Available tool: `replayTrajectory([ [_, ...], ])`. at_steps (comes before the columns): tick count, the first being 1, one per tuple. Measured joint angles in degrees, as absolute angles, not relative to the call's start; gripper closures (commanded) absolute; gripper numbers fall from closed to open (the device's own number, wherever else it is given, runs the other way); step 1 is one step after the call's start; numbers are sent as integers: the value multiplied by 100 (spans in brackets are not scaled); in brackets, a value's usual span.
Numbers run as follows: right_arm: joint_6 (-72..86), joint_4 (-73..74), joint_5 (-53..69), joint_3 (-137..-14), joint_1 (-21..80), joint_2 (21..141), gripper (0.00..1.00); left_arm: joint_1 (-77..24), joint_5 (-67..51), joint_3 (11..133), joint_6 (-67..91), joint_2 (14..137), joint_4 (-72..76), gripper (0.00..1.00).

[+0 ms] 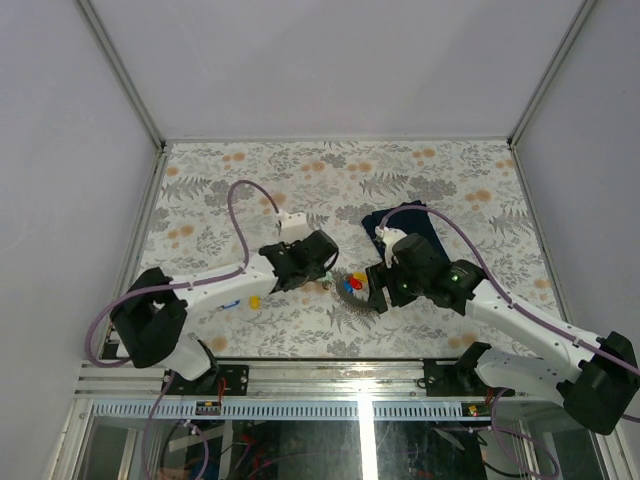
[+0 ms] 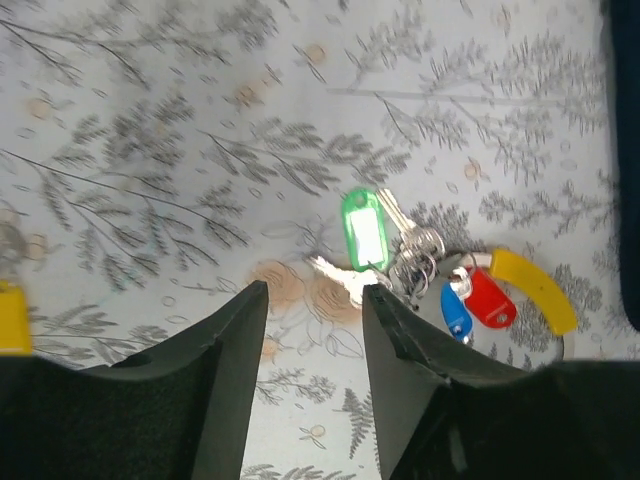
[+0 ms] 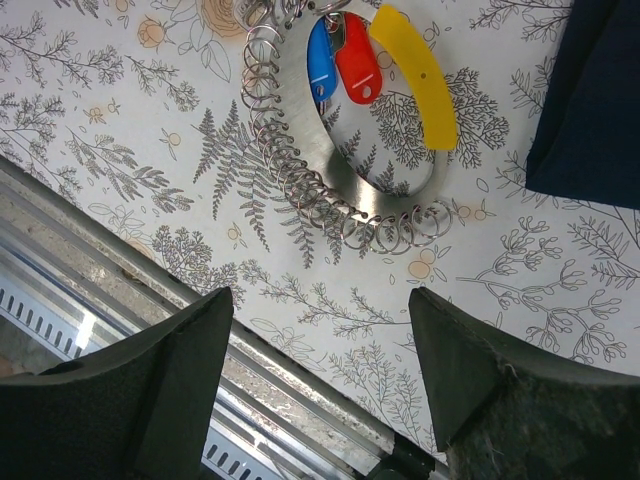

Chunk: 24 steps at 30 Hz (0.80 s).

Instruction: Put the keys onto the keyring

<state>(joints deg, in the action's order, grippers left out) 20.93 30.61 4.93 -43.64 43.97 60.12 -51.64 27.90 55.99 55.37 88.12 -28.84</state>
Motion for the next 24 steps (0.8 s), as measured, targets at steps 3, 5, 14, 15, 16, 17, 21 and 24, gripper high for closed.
replayTrajectory([
  [3, 2093, 3072, 454, -4364, 4397, 5994, 22, -4860, 2860, 5476, 5498, 8468, -2912, 38],
  [5, 2095, 3092, 419, -4364, 4397, 5994, 22, -4504, 2904, 5264, 5454, 8097, -2917, 28],
  [14, 1973, 3197, 447, -4530, 4397, 6093, 22, -2045, 2895, 3916, 5310, 6276, -2971, 20],
  [15, 1940, 3214, 480, -4593, 4397, 6139, 22, -1789, 2895, 3844, 5310, 6195, -3013, 19],
  [16, 1914, 3229, 523, -4639, 4397, 6173, 22, -1409, 2882, 3767, 5325, 6110, -3096, 16],
  [17, 1876, 3262, 567, -4703, 4397, 6217, 22, -1162, 2893, 3719, 5328, 6060, -3166, 13],
  [21, 1734, 3400, 733, -4945, 4397, 6351, 22, -21, 2923, 3479, 5513, 5819, -3522, 5],
  [24, 1653, 3487, 832, -5037, 4397, 6359, 22, 642, 2891, 3264, 5771, 5651, -3763, 5],
])
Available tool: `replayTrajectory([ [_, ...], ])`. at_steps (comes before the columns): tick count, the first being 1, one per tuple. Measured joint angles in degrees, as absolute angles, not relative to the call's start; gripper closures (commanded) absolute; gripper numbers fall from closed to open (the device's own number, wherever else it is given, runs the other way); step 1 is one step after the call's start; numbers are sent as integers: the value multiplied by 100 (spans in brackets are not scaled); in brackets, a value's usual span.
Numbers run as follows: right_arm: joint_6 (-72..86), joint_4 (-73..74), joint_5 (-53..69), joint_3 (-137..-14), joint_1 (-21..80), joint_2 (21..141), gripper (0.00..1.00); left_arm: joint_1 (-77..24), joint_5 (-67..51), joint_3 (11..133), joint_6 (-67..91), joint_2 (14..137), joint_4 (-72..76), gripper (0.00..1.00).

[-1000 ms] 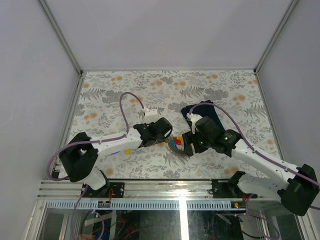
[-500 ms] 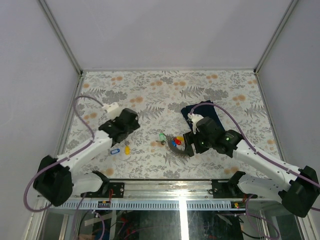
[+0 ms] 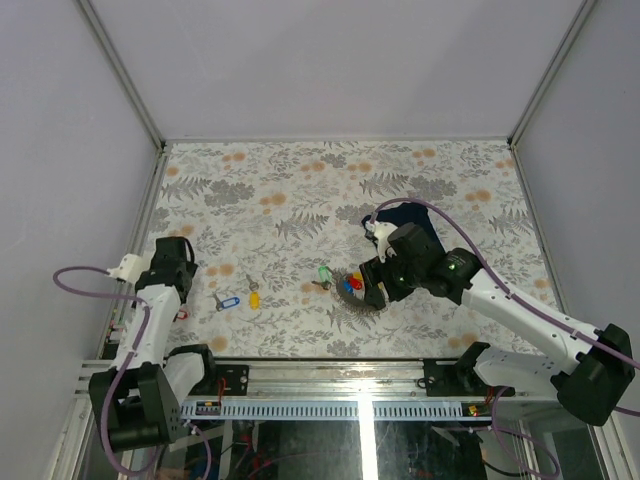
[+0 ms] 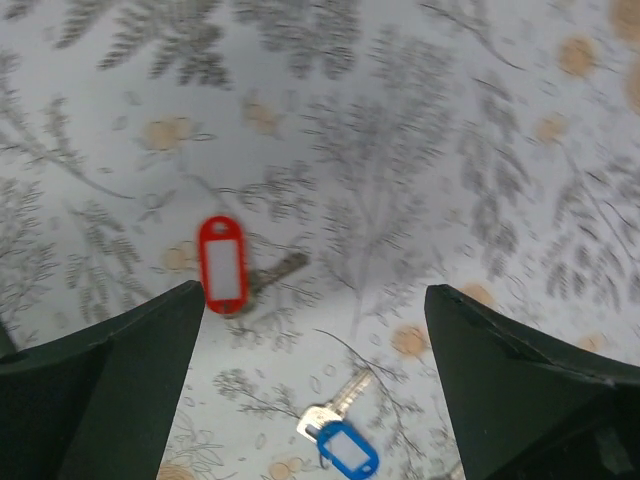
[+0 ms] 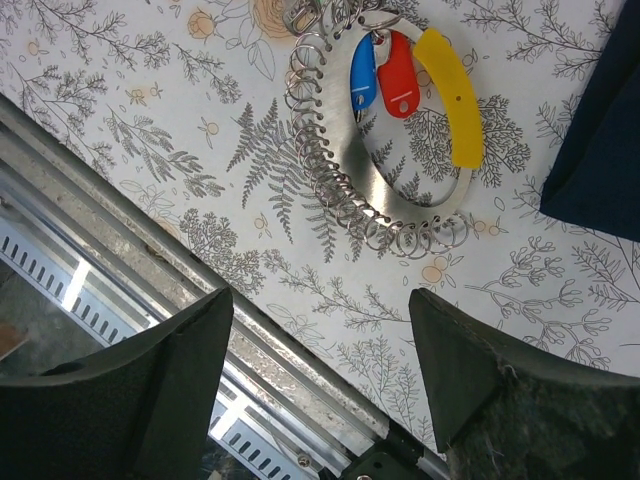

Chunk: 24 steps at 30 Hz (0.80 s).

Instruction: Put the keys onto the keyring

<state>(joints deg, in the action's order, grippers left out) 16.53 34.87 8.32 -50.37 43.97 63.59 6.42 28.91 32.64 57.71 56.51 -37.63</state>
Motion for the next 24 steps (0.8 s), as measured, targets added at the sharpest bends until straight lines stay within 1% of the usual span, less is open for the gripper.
replayTrajectory([
  [5, 1601, 3555, 989, -5061, 4397, 6357, 22, 1269, 2832, 3124, 6097, 5745, -4117, 8],
  [7, 1599, 3555, 1031, -5061, 4397, 6353, 22, 1367, 2755, 3074, 6147, 5859, -4106, 9],
  [14, 1581, 3557, 1157, -5061, 4397, 6316, 22, 1479, 2438, 2720, 6143, 6316, -3865, 17],
  [17, 1579, 3557, 1170, -5061, 4397, 6287, 22, 1485, 2443, 2724, 6110, 6372, -3830, 26],
  [24, 1579, 3557, 1173, -5061, 4397, 6283, 21, 1509, 2556, 2670, 6003, 6394, -3640, 58],
])
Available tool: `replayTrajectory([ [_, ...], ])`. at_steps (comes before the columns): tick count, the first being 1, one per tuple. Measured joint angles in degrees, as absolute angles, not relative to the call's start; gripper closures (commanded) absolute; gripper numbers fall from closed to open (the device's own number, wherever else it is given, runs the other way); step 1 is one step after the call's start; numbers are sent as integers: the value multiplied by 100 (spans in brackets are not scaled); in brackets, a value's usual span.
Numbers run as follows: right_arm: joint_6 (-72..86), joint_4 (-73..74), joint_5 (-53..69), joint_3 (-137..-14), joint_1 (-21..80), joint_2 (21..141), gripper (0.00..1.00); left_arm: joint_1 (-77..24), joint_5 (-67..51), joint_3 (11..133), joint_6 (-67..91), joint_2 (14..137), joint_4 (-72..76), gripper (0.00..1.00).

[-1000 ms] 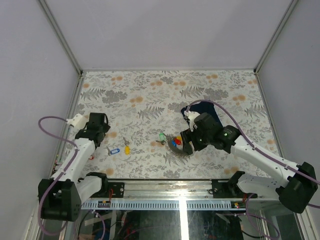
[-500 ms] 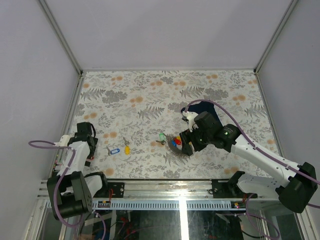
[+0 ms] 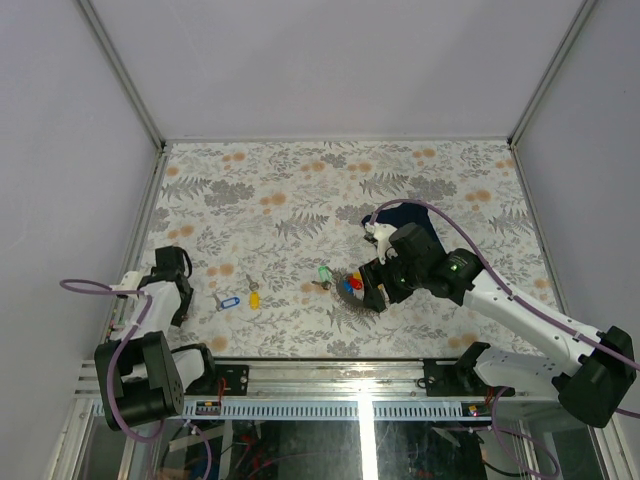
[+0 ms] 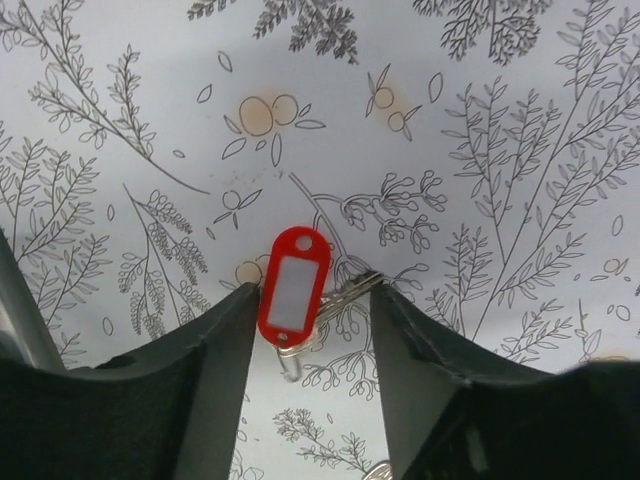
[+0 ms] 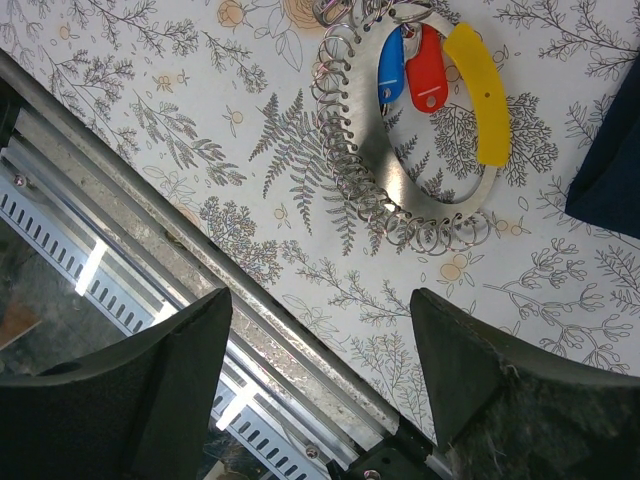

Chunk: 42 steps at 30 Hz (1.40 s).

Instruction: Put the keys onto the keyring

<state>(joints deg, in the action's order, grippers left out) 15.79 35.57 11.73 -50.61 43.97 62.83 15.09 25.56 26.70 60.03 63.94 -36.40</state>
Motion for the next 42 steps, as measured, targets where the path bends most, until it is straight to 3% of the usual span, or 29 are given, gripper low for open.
replayTrajectory([
  [7, 1570, 3557, 1173, -5061, 4397, 6283, 18, 1514, 2543, 2541, 5970, 6278, -3186, 87],
  [16, 1555, 3557, 1173, -5061, 4397, 6283, 17, 1516, 2217, 2504, 5658, 6270, -2698, 100],
  [25, 1586, 3566, 1118, -5061, 4397, 6215, 17, 1321, 1260, 2506, 4956, 5811, -2550, 100],
  [35, 1761, 3573, 827, -5033, 4397, 5859, 15, -1232, 976, 3127, 4906, 6075, -2329, 100],
  [39, 1763, 3573, 757, -5006, 4397, 5861, 15, -1645, 1059, 3461, 4875, 6394, -2274, 76],
  [42, 1758, 3573, 714, -5006, 4397, 5861, 14, -1640, 1350, 3640, 4849, 6431, -2453, 65],
])
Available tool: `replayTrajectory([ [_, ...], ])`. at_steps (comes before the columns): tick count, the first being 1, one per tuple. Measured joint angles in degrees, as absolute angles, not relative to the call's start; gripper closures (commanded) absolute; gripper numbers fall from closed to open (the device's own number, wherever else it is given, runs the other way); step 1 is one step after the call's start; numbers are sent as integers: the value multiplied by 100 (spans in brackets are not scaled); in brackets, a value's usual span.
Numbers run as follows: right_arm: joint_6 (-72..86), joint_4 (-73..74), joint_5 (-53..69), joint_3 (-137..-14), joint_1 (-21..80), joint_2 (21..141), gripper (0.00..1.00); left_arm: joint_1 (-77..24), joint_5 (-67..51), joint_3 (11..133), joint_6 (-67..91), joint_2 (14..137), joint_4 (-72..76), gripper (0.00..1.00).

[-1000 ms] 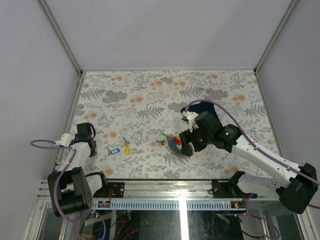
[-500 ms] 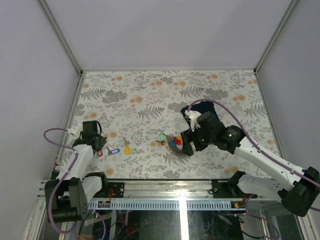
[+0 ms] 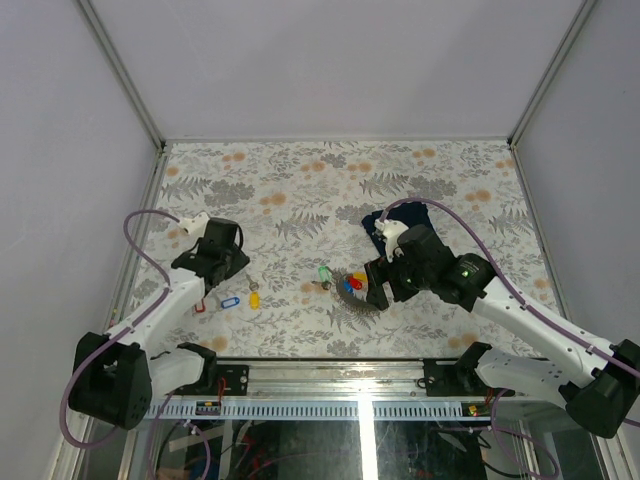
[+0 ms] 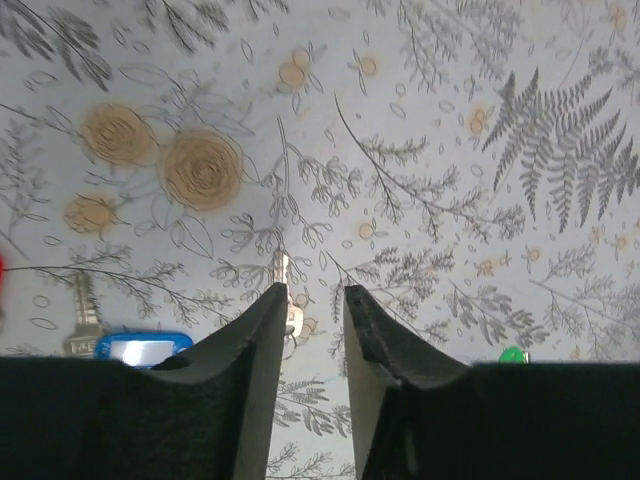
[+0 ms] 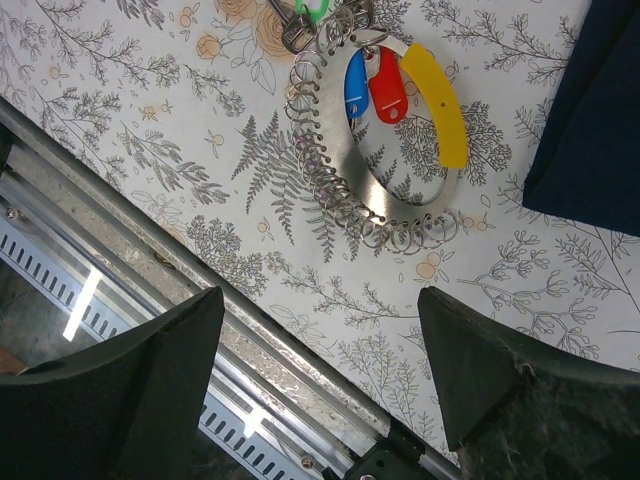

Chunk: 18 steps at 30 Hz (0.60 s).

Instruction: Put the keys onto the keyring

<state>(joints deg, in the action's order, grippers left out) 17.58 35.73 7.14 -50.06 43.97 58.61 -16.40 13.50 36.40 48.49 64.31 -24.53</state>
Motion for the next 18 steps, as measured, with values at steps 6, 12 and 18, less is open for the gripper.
replayTrajectory([
  [6, 1721, 3575, 705, -5004, 4397, 5861, 14, -1406, 1881, 3981, 4770, 6368, -2755, 35],
  [12, 1647, 3677, 718, -5006, 4397, 5867, 14, -1063, 2084, 3948, 4875, 6272, -2932, 17],
  [18, 1629, 3811, 718, -5076, 4397, 6064, 14, -821, 2375, 3905, 5166, 6285, -3304, 9],
])
